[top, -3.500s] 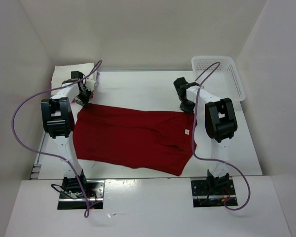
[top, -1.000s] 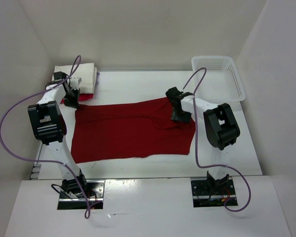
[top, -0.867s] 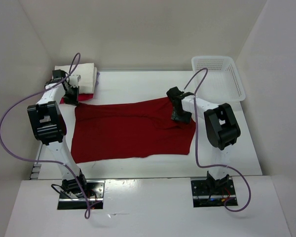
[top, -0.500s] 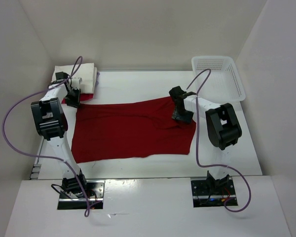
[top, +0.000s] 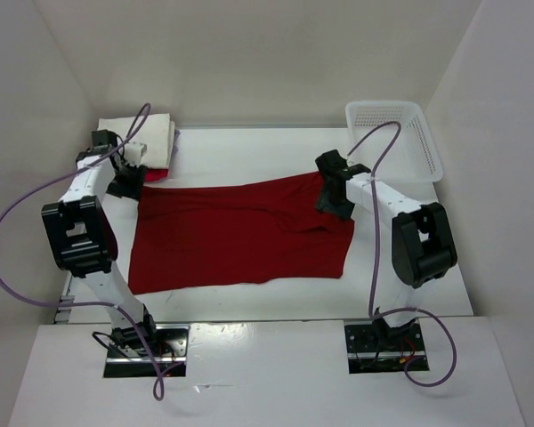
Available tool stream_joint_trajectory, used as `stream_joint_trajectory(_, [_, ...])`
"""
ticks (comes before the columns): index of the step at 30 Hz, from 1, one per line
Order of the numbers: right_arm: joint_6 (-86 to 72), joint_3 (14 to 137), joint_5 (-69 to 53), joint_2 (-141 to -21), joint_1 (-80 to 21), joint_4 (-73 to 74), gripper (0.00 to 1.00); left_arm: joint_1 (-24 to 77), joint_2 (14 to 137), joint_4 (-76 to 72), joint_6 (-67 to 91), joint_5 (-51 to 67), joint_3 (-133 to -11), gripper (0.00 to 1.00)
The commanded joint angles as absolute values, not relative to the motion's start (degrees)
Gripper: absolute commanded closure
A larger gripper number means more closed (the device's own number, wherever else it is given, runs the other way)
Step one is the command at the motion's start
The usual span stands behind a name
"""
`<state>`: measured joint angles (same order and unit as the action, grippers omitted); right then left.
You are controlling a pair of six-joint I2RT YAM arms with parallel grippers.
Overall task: Fold and stack the t-shirts
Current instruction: Fold the flattened tshirt in 1/3 of the way
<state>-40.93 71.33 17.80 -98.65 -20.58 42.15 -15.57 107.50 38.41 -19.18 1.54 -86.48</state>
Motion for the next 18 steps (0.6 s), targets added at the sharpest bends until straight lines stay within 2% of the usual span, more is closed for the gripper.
stream_joint_trajectory(1, [-41.0,72.7,14.4,-100.8,-20.2,41.7,0.38,-14.6,107.2,42.5,-21.6,3.5,-81.5,0.36])
stream_joint_trajectory(6, [-41.7,70.1,12.6,-100.8,-20.7,40.6,0.38,-14.1,108.5,40.6,-20.3,4.3,-78.8,0.37])
stream_joint_trajectory(11, [-42.3,69.4,12.6,-102.0,-20.7,38.8,0.37,-13.5,110.3,40.1,-19.7,4.9,-81.2,0.31])
stream_joint_trajectory(18, [-42.3,70.0,14.2,-105.1,-20.2,38.2,0.37,-13.0,111.4,38.3,-18.6,4.9,-81.2,0.3])
